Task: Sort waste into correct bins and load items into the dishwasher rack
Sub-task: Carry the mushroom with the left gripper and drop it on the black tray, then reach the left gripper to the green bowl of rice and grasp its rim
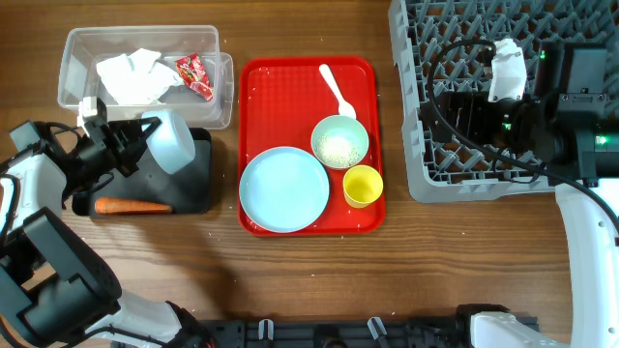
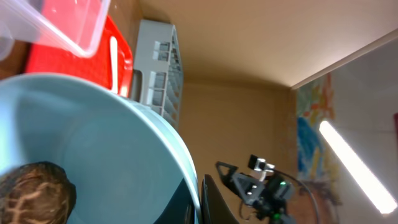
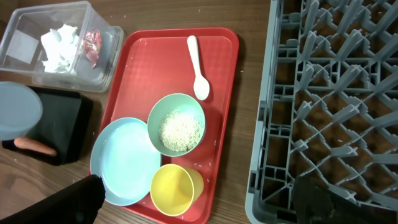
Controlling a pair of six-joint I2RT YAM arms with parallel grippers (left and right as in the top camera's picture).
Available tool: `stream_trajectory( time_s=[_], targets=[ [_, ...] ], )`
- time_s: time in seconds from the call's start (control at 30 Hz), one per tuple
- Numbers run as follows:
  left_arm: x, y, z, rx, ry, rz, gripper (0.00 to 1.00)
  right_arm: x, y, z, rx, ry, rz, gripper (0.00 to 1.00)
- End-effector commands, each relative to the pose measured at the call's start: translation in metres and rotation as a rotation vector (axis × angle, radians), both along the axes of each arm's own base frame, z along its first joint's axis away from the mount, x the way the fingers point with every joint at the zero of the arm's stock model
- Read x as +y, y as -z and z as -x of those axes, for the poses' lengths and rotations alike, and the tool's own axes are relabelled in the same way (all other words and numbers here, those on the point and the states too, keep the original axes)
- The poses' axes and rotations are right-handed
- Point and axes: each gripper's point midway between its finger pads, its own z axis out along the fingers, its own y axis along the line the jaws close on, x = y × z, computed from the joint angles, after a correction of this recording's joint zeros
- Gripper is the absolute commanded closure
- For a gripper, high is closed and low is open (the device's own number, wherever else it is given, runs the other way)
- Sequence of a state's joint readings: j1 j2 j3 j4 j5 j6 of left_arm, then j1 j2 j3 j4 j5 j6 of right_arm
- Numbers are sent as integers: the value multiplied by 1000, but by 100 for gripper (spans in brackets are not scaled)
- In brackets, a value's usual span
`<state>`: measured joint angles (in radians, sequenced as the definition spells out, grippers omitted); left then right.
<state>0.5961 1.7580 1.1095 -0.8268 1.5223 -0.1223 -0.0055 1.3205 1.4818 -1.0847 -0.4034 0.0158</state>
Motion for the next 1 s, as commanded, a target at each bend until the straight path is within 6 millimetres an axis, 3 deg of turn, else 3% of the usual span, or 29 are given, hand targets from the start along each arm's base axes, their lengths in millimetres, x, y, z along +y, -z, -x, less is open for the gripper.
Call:
stream_trajectory(
  time_s=[0.0, 0.07, 0.2, 0.37, 0.5, 0.7, 0.83, 0.97],
  targets=[
    [0, -9, 3, 96, -5, 132, 96, 0, -2, -2, 2, 9, -9, 0],
    [5, -6, 1, 72, -15, 88, 96, 0, -2, -2, 4, 10, -11, 0],
    [20, 21, -3, 124, -68, -68, 96, 0, -2, -1, 9, 11, -11, 0],
    [22, 23, -3, 149, -77, -60, 96, 0, -1, -1, 11, 8, -9, 0],
    [12, 18, -7, 104, -48, -103, 96, -1, -3, -4, -6, 9, -9, 0],
    [-43, -31, -30, -137, 65, -392, 96, 0, -5, -6, -19, 9, -10, 0],
    [-95, -64, -54, -277, 59, -760, 96, 0, -5, -6, -18, 11, -11, 0],
    [-153, -79, -79, -509, 19, -1160, 94, 0, -5, -6, -17, 11, -11, 0]
  ],
)
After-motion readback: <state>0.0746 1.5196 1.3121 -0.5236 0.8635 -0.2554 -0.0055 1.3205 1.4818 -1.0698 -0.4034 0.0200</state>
